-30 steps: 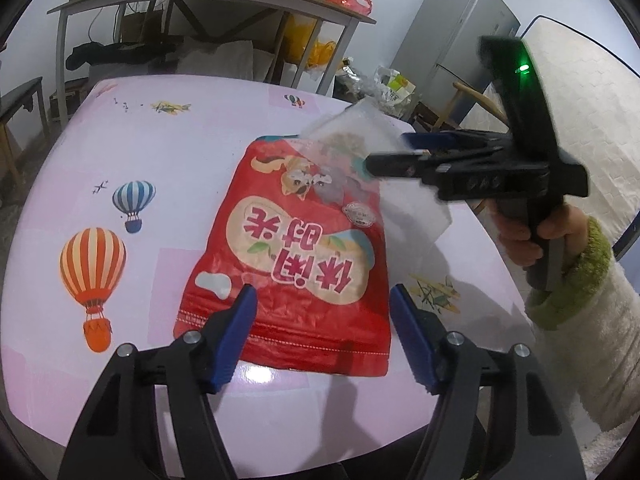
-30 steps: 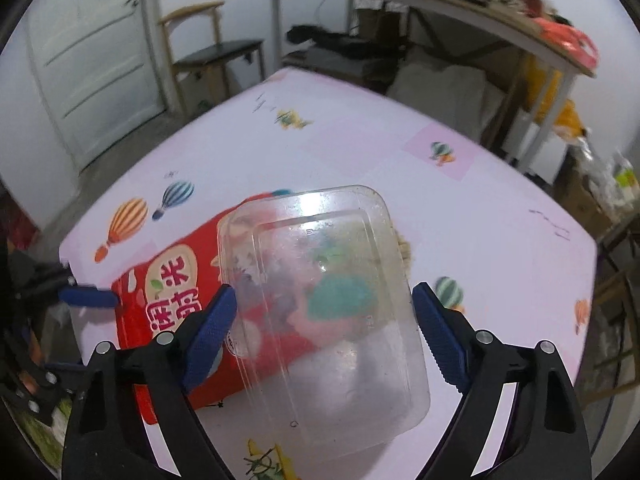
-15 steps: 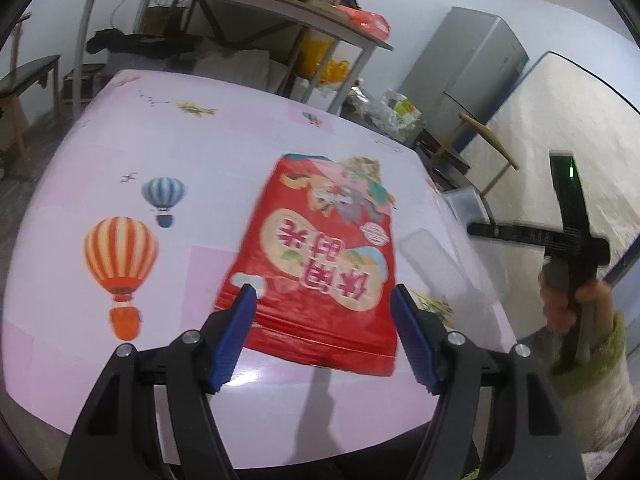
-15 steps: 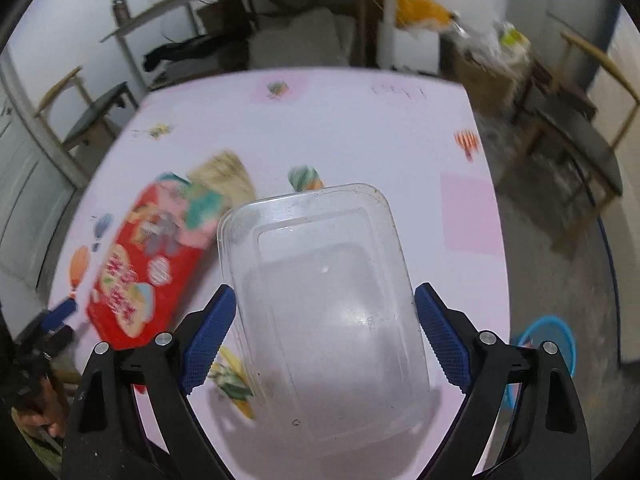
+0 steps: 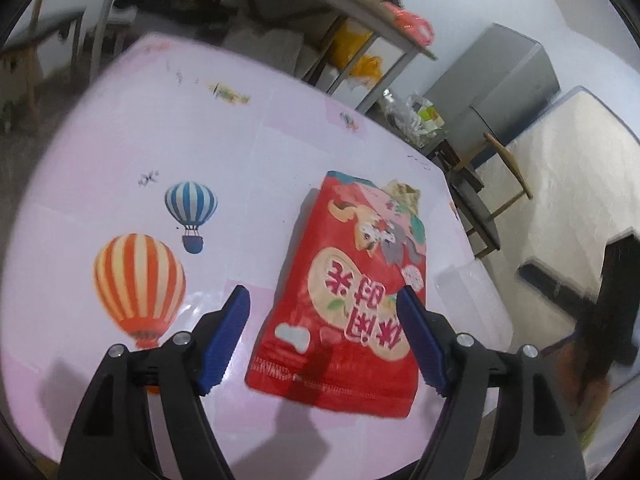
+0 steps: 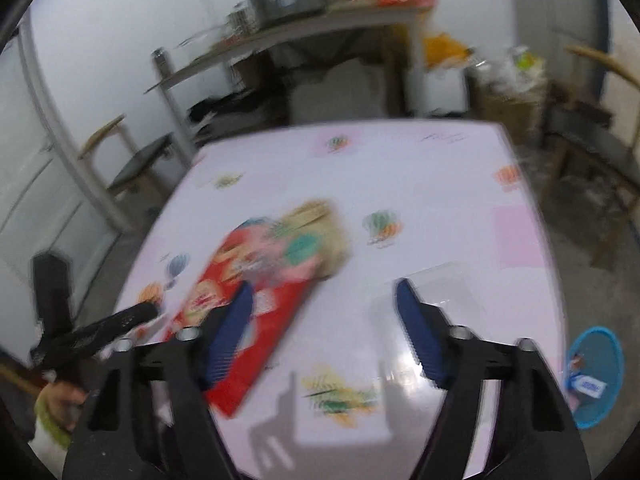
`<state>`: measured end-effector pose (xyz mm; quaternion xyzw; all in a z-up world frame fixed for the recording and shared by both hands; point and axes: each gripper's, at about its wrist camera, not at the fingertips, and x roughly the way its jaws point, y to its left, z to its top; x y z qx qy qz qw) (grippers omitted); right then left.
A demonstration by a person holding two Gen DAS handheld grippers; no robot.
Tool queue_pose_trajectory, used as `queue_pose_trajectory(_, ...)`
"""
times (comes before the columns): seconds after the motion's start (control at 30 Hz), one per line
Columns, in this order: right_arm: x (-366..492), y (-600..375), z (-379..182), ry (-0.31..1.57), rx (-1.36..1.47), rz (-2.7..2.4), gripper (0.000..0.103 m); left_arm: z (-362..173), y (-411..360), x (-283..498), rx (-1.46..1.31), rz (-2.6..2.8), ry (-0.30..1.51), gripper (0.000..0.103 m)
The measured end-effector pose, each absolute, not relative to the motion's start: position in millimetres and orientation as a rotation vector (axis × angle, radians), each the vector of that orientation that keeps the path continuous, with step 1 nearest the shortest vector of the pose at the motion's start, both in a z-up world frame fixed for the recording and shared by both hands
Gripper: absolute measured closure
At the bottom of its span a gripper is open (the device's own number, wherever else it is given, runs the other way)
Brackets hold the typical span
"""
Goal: Collect trash
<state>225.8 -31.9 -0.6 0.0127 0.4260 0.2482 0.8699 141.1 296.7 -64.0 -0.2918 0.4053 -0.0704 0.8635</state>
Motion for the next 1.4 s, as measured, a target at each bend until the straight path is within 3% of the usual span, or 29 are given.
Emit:
queue_pose_trajectory(0.1, 227, 2, -28, 0.998, -0.003, 0.574, 0.073, -70, 304, 155, -0.699, -0.194, 0.877, 0.030)
queue_pose_trajectory(0.2, 222, 26, -52, 1.049, -0.046, 0.587, 0.086, -76, 303, 167, -0.699, -0.214, 0.918, 0.030)
queue_pose_trajectory(0.33, 220, 37, -70, 1.083, -0.087, 0.570, 0.094, -90, 304, 172, -0.767, -0.259, 0.971, 0.032)
queue_pose_trajectory(0.53, 226, 30, -72, 1.109, -0.059, 0.573, 0.095, -83, 312, 157, -0.917, -0.446, 0.862, 0.033)
queue_pose_trajectory(0.63, 225, 31, -72, 1.118, -0.048, 0.584, 0.095, -88, 314, 156, -0.999, -0.503, 0.856, 0.041)
queue_pose_trajectory(0.77, 223, 32, -78, 1.125, -0.052, 0.592, 0.096, -93, 300, 160, -0.884, -0.437, 0.957, 0.050)
queue_pose_trajectory(0.83, 223, 32, -78, 1.119, -0.062, 0.595, 0.096, -94, 293, 161, -0.828, -0.411, 0.980, 0.060)
queue_pose_trajectory(0.9, 222, 32, -77, 1.116, -0.061, 0.595, 0.096, -92, 286, 159, -0.771, -0.379, 0.991, 0.078)
queue_pose_trajectory(0.97, 222, 31, -76, 1.110, -0.057, 0.593, 0.096, -89, 284, 160, -0.733, -0.365, 0.991, 0.084)
queue_pose_trajectory(1.07, 219, 24, -68, 1.099, -0.043, 0.599, 0.092, -83, 281, 151, -0.685, -0.348, 0.981, 0.092)
queue_pose_trajectory(1.17, 214, 14, -56, 1.079, -0.026, 0.600, 0.089, -76, 279, 134, -0.608, -0.304, 0.960, 0.094)
queue_pose_trajectory(1.3, 217, -3, -28, 1.021, 0.026, 0.603, 0.062, -75, 281, 117, -0.570, -0.276, 0.949, 0.094)
queue_pose_trajectory(1.4, 226, -6, -12, 0.981, 0.025, 0.590, 0.049, -79, 284, 106, -0.558, -0.248, 0.952, 0.094)
